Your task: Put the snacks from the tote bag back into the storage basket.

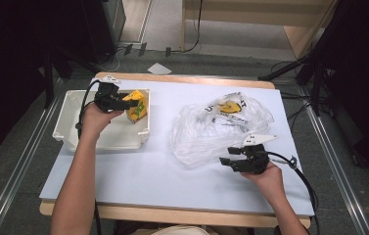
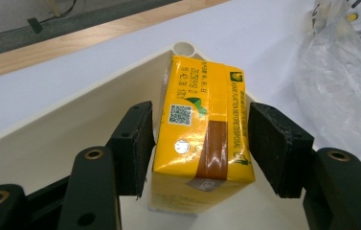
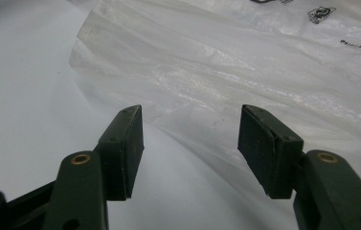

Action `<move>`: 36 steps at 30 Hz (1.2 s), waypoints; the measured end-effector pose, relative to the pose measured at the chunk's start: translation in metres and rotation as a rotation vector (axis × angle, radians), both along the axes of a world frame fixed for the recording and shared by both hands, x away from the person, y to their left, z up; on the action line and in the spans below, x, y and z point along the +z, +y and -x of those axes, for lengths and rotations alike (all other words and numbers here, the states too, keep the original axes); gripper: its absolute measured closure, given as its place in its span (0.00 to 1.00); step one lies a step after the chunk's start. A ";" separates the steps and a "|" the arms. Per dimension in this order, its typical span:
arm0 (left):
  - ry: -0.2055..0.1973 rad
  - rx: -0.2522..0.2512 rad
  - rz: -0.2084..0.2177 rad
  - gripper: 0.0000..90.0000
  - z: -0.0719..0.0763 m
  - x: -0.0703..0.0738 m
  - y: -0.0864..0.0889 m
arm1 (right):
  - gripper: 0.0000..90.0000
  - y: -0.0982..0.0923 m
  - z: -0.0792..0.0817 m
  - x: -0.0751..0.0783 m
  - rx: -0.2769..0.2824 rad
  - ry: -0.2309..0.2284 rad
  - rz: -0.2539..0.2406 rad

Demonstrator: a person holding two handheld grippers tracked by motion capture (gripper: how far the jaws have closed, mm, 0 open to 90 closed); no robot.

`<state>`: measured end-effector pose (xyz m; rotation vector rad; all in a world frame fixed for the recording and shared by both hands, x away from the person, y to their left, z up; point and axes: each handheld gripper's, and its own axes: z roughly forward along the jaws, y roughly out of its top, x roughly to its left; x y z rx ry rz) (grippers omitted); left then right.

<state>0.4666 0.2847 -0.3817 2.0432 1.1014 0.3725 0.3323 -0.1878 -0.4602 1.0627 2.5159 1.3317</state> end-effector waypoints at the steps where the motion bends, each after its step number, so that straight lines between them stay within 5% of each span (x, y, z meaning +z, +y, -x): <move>1: 0.005 0.005 -0.003 0.49 0.001 0.001 0.000 | 0.48 0.000 0.000 0.000 -0.001 0.000 -0.001; 20: 0.017 0.034 -0.016 0.49 0.026 0.021 0.011 | 0.48 -0.001 -0.004 0.003 -0.006 -0.008 -0.017; 36: 0.012 0.029 0.008 0.61 0.051 0.014 0.017 | 0.48 0.003 -0.010 0.003 0.007 -0.011 -0.016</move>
